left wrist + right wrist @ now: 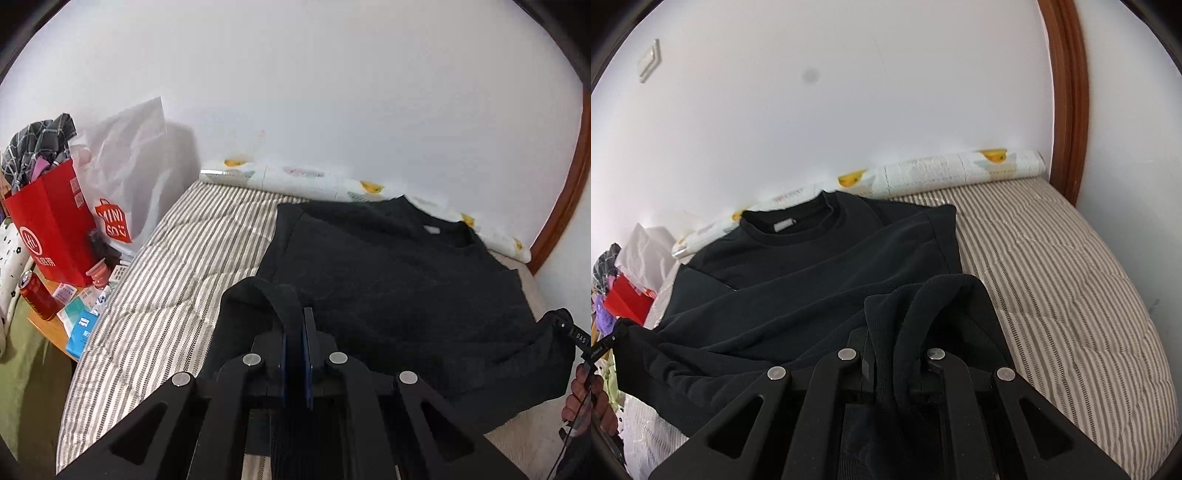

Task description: Fold small clothes

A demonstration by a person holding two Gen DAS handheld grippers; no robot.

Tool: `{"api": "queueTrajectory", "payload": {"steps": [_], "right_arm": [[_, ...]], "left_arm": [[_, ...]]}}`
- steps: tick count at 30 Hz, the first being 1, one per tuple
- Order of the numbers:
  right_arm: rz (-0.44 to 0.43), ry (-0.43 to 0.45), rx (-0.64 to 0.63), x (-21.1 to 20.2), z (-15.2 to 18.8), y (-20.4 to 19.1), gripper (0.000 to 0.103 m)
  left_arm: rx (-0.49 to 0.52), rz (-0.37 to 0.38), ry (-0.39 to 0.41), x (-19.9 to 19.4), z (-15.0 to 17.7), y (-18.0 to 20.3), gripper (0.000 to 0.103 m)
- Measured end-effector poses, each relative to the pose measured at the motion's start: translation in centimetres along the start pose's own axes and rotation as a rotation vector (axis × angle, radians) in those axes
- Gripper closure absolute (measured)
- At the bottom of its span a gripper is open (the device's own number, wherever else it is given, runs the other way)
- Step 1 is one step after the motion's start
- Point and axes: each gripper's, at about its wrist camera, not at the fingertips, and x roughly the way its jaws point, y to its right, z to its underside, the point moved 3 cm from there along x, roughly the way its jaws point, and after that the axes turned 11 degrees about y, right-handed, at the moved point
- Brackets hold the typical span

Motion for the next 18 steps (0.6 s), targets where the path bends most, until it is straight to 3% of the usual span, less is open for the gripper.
{"api": "queueTrajectory", "payload": {"steps": [7, 11, 15, 16, 18], "right_arm": [[0.051, -0.036, -0.031, 2.3, 1.0, -0.1, 0.094], [0.04, -0.05, -0.018, 1.4, 0.9, 0.1, 0.089], [-0.046, -0.011, -0.026, -1.7, 0.2, -0.4, 0.057], [-0.048, -0.002, -0.033, -2.2, 0.1, -0.6, 0.057], [-0.022, 0.042, -0.067, -4.3, 0.1, -0.6, 0.057]], "left_arm": [[-0.02, 0.01, -0.043, 1.7, 0.7, -0.5, 0.093], [-0.025, 0.042, -0.059, 1.2, 0.4, -0.5, 0.093], [-0.019, 0.054, -0.011, -1.1, 0.0, -0.8, 0.075], [-0.016, 0.051, 0.004, -1.7, 0.0, -1.0, 0.071], [-0.021, 0.058, 0.03, -3.0, 0.2, -1.5, 0.053]]}}
